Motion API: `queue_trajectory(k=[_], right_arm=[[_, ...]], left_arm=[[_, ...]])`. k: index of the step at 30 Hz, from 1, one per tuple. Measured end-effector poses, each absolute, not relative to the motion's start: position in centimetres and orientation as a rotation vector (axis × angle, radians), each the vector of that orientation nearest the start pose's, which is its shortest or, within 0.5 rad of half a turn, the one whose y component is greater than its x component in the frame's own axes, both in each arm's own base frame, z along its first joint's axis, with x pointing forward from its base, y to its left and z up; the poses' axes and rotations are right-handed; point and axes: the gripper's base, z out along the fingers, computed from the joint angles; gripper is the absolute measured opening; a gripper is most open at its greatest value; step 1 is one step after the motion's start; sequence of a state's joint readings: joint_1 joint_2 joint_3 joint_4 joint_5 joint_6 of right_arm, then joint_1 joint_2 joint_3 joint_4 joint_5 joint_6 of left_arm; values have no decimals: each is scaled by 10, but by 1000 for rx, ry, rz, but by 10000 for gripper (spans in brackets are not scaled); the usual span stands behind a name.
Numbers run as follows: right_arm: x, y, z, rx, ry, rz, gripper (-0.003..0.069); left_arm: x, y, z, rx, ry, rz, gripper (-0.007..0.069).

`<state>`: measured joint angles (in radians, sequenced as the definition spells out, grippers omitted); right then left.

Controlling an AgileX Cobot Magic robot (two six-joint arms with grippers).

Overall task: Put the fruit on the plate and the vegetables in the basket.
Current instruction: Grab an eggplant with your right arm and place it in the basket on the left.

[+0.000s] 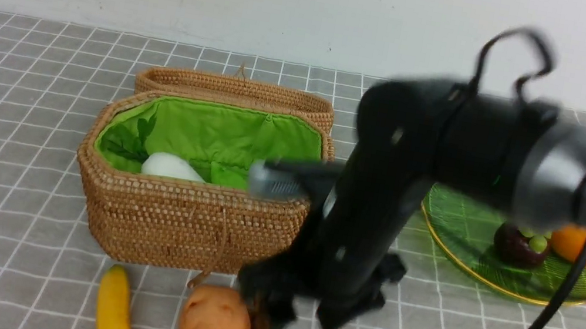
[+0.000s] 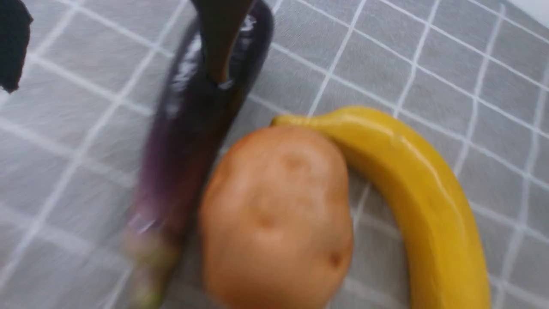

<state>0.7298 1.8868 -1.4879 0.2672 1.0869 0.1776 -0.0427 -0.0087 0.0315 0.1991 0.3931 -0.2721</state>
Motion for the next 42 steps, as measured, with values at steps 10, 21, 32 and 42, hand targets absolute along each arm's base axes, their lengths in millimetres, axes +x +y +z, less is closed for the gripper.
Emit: queue_trajectory(k=[10,21,32,42], right_arm=[[252,288,181,-762,2994,366,534],[263,260,195,-713,3065,326,417],[281,216,335,-740,2621,623,417],[346,253,360,-801,1910,569,417]], left_arm=[[52,5,168,-94,1889,-17,239],[52,5,168,-94,1889,-17,239],[52,5,168,-94,1889,-17,239],[52,5,168,-94,1889,-17,239]])
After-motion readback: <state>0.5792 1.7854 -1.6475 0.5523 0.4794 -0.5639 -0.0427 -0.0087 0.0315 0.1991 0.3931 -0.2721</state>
